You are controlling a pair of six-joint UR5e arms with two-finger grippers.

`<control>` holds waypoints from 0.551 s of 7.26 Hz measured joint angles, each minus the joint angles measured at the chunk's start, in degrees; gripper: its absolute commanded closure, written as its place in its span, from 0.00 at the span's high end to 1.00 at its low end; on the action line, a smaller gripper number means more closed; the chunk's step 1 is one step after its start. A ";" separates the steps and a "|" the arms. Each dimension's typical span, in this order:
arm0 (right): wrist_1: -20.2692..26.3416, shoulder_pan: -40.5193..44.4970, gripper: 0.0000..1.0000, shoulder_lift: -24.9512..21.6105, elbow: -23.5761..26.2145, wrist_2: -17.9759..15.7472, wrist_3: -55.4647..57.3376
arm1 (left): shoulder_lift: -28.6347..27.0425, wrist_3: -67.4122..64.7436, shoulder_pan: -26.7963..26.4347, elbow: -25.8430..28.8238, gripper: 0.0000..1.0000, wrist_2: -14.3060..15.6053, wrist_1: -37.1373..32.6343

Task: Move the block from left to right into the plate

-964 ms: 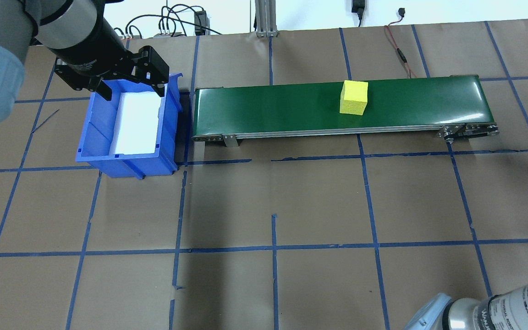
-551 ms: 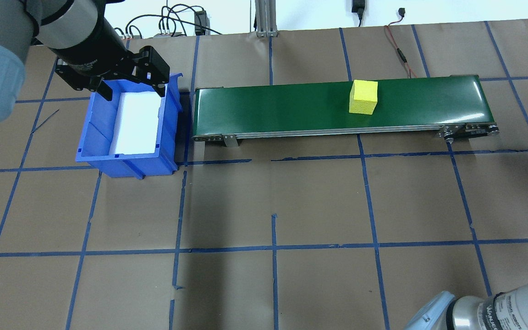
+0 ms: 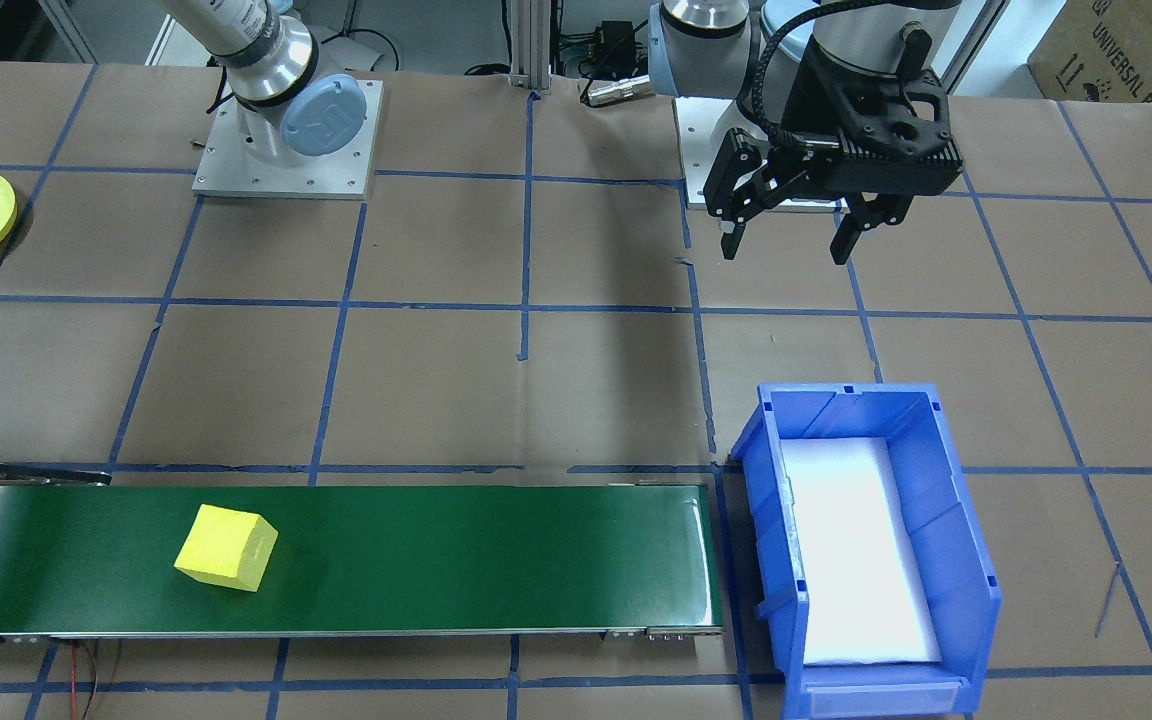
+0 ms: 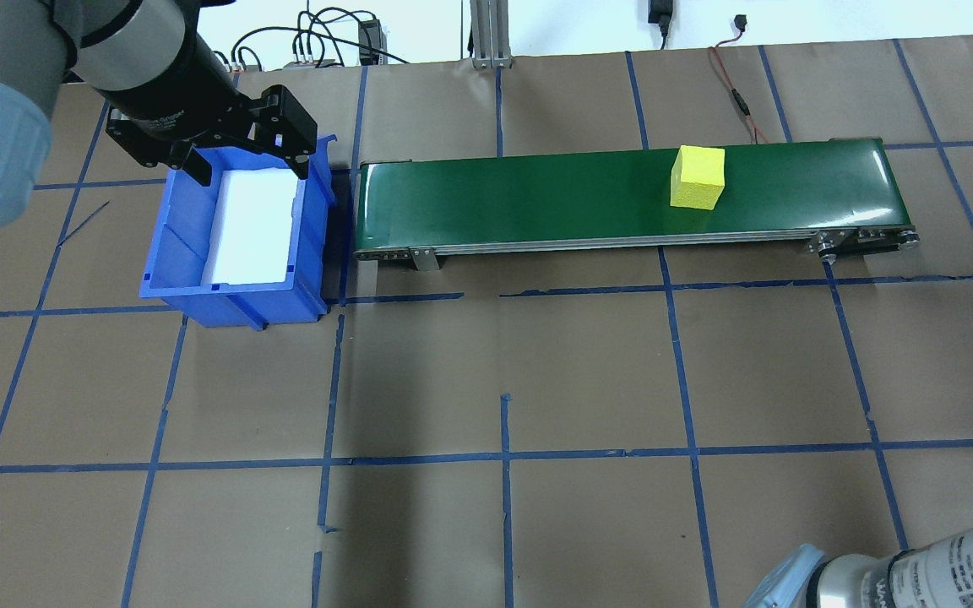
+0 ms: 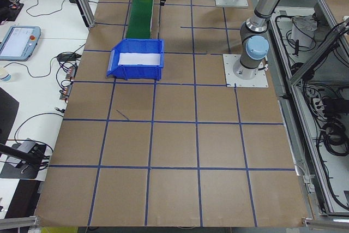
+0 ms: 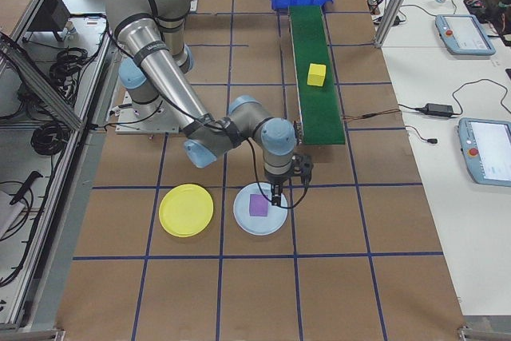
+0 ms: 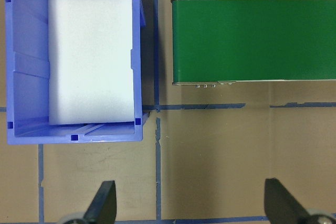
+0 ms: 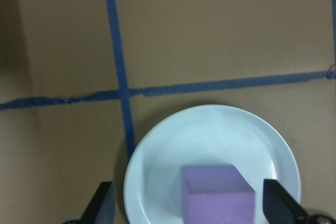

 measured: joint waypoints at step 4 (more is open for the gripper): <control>1.37 19.02 1.00 0.06 -3.65 6.91 28.57 | 0.06 -0.01 -0.02 0.00 1.00 -0.03 0.00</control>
